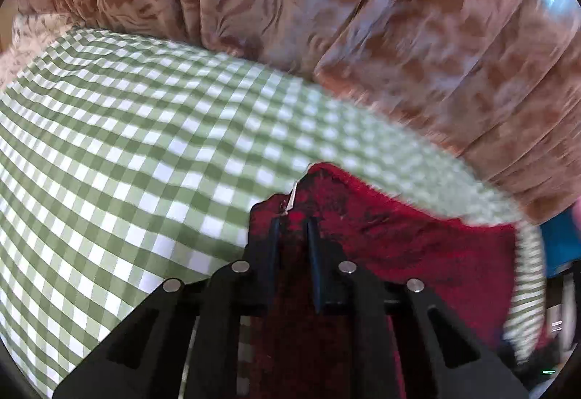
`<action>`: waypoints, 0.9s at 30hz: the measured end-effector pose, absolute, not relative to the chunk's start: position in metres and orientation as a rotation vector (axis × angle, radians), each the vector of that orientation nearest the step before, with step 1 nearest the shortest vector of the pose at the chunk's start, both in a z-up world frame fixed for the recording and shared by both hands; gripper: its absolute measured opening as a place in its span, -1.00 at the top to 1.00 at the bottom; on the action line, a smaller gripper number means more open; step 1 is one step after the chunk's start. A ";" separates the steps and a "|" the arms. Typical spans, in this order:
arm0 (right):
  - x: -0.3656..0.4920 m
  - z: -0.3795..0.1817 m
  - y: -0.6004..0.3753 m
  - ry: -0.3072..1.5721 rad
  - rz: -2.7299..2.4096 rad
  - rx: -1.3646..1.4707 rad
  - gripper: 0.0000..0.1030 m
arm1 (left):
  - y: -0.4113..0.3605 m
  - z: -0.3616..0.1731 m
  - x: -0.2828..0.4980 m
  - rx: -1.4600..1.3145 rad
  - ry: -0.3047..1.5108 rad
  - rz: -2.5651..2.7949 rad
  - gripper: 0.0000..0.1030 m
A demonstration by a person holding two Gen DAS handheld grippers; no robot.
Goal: Fold small clothes
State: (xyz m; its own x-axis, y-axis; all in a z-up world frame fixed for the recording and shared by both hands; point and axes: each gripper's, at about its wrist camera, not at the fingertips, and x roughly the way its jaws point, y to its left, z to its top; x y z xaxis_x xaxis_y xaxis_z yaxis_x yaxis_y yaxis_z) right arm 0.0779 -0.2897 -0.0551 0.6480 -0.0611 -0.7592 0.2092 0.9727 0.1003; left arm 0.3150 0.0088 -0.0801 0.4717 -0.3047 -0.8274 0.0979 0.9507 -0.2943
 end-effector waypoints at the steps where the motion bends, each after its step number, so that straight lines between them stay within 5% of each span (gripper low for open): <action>1: 0.078 -0.055 -0.289 0.851 -0.156 0.183 -0.70 | 0.004 -0.091 0.315 -0.178 1.052 -0.221 0.72; 4: 0.079 -0.055 -0.289 0.853 -0.154 0.179 -0.70 | 0.004 -0.097 0.313 -0.183 1.028 -0.201 0.58; 5: 0.078 -0.055 -0.289 0.852 -0.154 0.180 -0.70 | 0.005 -0.096 0.313 -0.176 1.030 -0.183 0.33; 10: 0.078 -0.055 -0.290 0.857 -0.151 0.182 -0.70 | 0.016 -0.075 0.296 -0.185 0.973 -0.128 -0.04; 19: 0.082 -0.031 -0.298 0.896 -0.104 0.281 -0.71 | 0.002 -0.030 0.210 -0.076 0.778 -0.143 -0.02; 27: 0.100 -0.038 -0.330 0.962 -0.152 0.373 -0.68 | -0.048 -0.063 0.162 0.079 0.869 -0.262 -0.02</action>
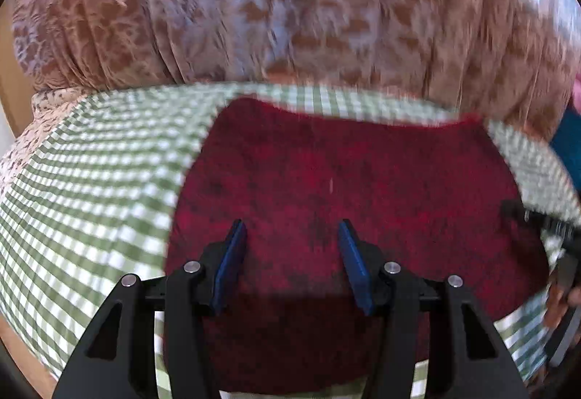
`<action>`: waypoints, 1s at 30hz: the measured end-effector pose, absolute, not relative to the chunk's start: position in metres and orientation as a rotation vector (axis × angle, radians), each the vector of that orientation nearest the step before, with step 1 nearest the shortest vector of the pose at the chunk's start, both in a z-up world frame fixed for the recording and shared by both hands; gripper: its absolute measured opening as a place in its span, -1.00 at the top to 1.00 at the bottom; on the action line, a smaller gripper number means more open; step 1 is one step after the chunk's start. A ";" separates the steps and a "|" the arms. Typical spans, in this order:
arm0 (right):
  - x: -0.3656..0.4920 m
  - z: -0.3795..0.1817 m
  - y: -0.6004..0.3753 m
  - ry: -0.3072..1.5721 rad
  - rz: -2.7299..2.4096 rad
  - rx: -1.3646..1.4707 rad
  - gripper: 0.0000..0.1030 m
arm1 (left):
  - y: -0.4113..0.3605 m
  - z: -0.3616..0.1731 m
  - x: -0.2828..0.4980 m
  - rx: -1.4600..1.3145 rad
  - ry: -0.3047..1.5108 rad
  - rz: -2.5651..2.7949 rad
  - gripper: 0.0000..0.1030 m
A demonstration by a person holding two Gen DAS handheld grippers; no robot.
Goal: Fold small clothes
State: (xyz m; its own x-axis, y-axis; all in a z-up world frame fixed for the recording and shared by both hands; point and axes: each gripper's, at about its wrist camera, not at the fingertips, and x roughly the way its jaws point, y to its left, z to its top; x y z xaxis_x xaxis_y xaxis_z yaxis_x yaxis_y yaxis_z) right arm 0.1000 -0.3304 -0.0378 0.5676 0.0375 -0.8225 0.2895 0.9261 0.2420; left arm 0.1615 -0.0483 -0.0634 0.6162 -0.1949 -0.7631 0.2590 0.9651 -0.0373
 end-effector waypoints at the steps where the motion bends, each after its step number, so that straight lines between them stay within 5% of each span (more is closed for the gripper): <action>1: 0.101 -0.046 -0.335 0.979 -0.155 0.391 -0.68 | -0.051 -0.068 0.163 0.094 0.879 -0.255 -0.03; 7: 0.100 -0.043 -0.321 0.991 -0.140 0.263 -0.68 | -0.051 -0.059 0.160 0.073 0.873 -0.237 -0.10; 14: 0.065 -0.019 -0.352 0.881 -0.106 0.437 -0.85 | -0.048 -0.050 0.145 0.048 0.841 -0.233 -0.13; 30: 0.041 -0.067 -0.385 0.929 -0.009 0.761 -0.88 | -0.055 -0.047 0.133 0.044 0.828 -0.269 -0.13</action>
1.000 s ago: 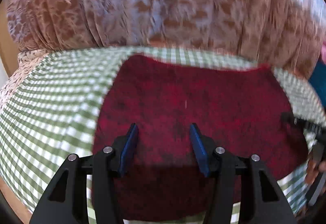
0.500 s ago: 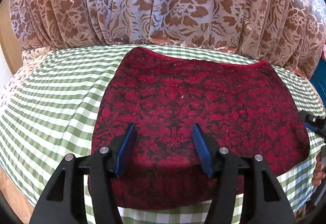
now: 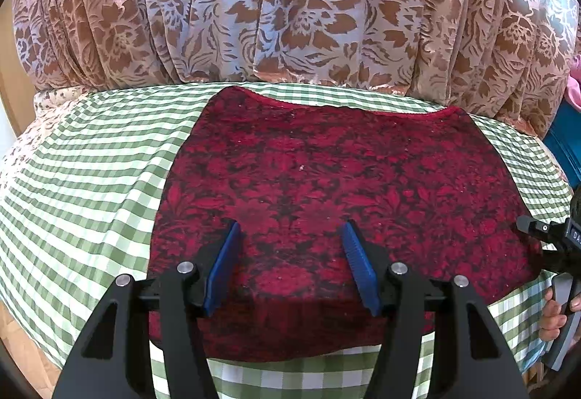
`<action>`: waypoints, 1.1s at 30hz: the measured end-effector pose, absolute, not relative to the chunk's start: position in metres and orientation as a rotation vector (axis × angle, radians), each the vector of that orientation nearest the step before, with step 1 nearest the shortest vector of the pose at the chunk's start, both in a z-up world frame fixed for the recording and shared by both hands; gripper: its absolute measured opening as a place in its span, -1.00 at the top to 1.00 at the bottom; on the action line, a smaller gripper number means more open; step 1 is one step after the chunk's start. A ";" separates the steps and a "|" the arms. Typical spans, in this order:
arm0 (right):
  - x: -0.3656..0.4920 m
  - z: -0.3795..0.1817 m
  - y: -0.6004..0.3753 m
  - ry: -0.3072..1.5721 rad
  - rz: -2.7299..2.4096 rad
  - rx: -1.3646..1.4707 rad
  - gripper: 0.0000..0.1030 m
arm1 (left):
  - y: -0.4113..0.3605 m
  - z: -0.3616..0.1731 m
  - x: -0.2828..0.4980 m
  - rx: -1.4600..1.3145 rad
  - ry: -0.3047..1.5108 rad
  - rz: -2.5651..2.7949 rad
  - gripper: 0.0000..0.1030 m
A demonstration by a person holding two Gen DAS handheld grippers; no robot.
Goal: Fold small clothes
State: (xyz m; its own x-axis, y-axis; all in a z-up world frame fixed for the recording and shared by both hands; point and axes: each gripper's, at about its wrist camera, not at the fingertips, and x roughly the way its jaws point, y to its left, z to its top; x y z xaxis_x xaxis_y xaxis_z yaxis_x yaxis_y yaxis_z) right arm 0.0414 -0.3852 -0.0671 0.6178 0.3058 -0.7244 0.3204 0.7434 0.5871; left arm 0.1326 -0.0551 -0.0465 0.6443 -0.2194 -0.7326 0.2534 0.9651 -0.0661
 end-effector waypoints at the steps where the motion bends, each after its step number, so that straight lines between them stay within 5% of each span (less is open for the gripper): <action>1: 0.041 -0.067 -0.385 0.930 0.004 0.769 -0.88 | -0.057 -0.047 0.132 0.044 0.829 -0.272 -0.13; 10: 0.046 -0.069 -0.384 0.958 0.073 0.780 -0.87 | -0.072 -0.052 0.131 0.065 0.850 -0.314 -0.13; 17: 0.050 -0.072 -0.384 0.953 0.064 0.750 -0.60 | -0.074 -0.060 0.134 0.056 0.890 -0.319 -0.16; 28: 0.064 -0.077 -0.393 0.964 0.100 0.786 -0.59 | -0.087 -0.068 0.137 0.092 0.908 -0.353 -0.17; 31: 0.059 -0.067 -0.388 0.970 0.152 0.743 -0.30 | -0.087 -0.075 0.140 0.101 0.930 -0.349 -0.18; 33: 0.053 -0.063 -0.386 0.968 0.171 0.722 -0.27 | -0.087 -0.076 0.142 0.101 0.934 -0.346 -0.20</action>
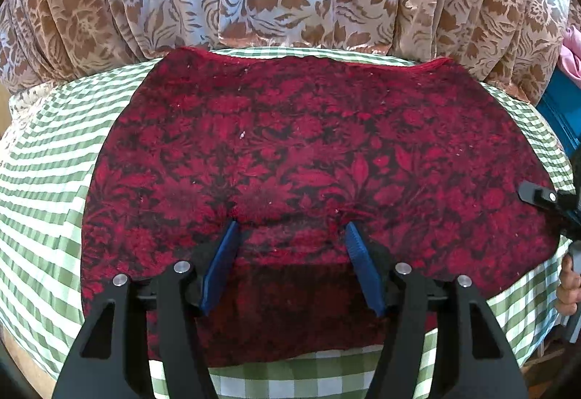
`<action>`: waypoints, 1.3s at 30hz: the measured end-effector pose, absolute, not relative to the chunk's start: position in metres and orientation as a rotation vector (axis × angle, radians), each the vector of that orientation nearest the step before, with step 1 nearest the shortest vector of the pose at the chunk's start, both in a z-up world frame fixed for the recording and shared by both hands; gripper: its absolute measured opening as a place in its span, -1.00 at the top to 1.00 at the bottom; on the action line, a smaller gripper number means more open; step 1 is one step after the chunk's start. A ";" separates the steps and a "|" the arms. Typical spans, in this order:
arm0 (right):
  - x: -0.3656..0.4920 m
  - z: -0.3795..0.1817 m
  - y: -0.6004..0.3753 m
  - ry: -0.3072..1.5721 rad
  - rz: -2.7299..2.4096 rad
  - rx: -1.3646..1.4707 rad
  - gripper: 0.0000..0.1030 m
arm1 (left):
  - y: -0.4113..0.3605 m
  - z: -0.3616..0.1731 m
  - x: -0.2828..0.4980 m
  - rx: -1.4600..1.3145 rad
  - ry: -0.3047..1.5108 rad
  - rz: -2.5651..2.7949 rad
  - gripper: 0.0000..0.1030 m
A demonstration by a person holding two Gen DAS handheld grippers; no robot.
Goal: Fold small clothes
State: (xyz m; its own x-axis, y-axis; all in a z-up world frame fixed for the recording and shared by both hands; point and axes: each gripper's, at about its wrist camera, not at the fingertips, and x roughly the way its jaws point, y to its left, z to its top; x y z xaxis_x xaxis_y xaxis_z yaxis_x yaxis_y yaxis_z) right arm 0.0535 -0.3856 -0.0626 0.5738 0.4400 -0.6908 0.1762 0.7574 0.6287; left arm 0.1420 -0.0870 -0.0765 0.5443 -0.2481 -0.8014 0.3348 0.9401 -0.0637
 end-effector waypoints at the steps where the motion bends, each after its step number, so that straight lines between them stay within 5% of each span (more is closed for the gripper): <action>1: 0.051 -0.064 -0.386 0.972 0.175 0.728 -0.27 | -0.087 -0.076 0.142 0.100 0.934 -0.346 -0.21; 12: 0.044 -0.040 -0.408 0.846 0.029 0.714 -0.39 | -0.084 -0.063 0.139 0.061 0.906 -0.353 -0.17; 18: 0.077 -0.033 -0.395 0.871 0.016 0.631 -0.25 | -0.085 -0.060 0.137 0.047 0.892 -0.360 -0.17; 19: 0.085 -0.035 -0.392 0.886 0.021 0.624 0.04 | -0.084 -0.058 0.136 0.045 0.880 -0.359 -0.17; 20: 0.092 -0.037 -0.389 0.903 0.011 0.601 0.56 | -0.082 -0.056 0.136 0.047 0.866 -0.352 -0.17; 21: 0.098 -0.038 -0.384 0.926 -0.018 0.560 0.66 | -0.081 -0.055 0.136 0.050 0.857 -0.345 -0.17; 30: 0.084 -0.055 -0.386 0.978 -0.181 0.497 0.74 | -0.074 -0.074 0.153 0.088 0.904 -0.298 -0.20; 33: 0.078 -0.062 -0.391 0.953 -0.194 0.565 0.72 | -0.071 -0.073 0.151 0.065 0.905 -0.309 -0.20; 35: 0.077 -0.060 -0.395 0.950 -0.183 0.605 0.48 | -0.067 -0.069 0.149 0.040 0.894 -0.315 -0.20; 36: 0.073 -0.056 -0.398 0.935 -0.161 0.629 0.34 | -0.066 -0.066 0.148 0.035 0.887 -0.315 -0.20; 38: 0.067 -0.049 -0.403 0.906 -0.127 0.686 -0.41 | -0.062 -0.062 0.144 0.022 0.874 -0.306 -0.20; 39: 0.065 -0.048 -0.404 0.900 -0.119 0.699 -0.48 | -0.061 -0.061 0.143 0.012 0.871 -0.304 -0.20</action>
